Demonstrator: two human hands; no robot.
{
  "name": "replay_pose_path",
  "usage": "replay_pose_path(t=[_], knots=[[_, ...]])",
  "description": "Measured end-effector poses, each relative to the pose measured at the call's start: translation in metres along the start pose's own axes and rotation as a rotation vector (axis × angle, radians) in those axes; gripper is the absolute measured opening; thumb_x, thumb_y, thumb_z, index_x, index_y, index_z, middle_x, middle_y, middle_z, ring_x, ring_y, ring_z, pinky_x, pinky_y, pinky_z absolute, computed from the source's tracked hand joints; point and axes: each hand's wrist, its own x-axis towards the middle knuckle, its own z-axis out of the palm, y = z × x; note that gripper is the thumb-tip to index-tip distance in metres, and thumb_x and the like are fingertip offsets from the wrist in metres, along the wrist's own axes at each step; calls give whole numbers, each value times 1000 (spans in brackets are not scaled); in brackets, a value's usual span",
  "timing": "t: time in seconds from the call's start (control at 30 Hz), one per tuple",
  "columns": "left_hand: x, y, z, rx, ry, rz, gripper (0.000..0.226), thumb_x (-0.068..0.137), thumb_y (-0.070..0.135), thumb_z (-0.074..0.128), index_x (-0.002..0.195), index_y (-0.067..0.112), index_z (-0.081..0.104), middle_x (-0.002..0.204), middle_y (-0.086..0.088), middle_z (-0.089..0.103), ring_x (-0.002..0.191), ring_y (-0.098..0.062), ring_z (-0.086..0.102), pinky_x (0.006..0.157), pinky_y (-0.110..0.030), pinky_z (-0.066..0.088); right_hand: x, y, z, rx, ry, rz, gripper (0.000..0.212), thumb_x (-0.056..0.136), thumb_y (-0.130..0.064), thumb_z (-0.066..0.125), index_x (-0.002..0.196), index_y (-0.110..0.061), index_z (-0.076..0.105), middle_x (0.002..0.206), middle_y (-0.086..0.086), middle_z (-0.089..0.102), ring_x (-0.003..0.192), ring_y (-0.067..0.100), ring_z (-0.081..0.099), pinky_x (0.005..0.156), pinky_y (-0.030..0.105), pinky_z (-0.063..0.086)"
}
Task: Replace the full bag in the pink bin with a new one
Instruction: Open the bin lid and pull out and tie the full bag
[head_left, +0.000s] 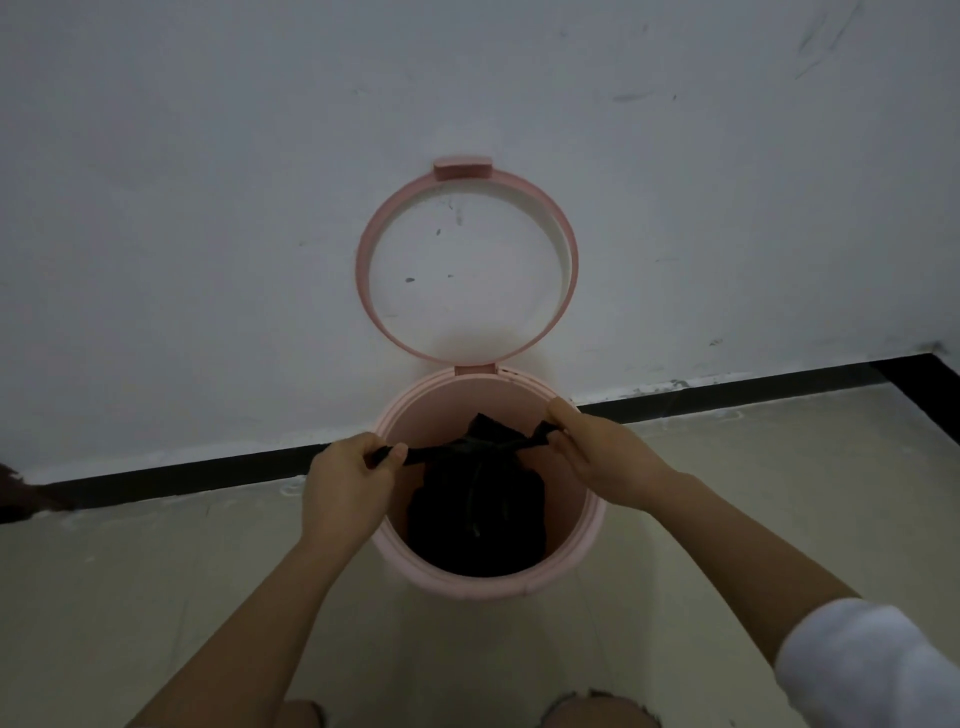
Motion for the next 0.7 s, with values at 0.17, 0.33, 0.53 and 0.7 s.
replay_pose_path(t=[0.17,0.33,0.53,0.7], knots=[[1,-6,-4,18,-1,-45,39,86,21,64,51,10,50,44,-4,41,45,-20,38,49,-30,28,-1,8,-3,-90,17,-38,8,98,-20,41,105,-17,42,88,8,58,72,25,49,65,39,43],[0,-19,-6,50,18,-135,31,86,22,64,60,6,60,45,-4,46,47,-22,44,52,-30,34,1,25,1,-151,21,6,8,96,-20,43,99,-13,43,86,12,59,73,37,56,65,47,47],[3,-22,-21,32,34,-152,31,86,23,64,62,5,63,46,-7,45,47,-24,42,52,-30,33,0,37,-10,-222,114,-55,8,95,-21,45,101,-15,46,87,12,62,75,37,56,62,43,46],[1,-35,-28,2,35,-210,33,87,23,64,63,0,62,47,-9,44,47,-24,40,54,-30,33,-11,57,-8,-191,145,2,2,95,-22,44,97,-22,43,85,9,62,70,34,55,60,42,46]])
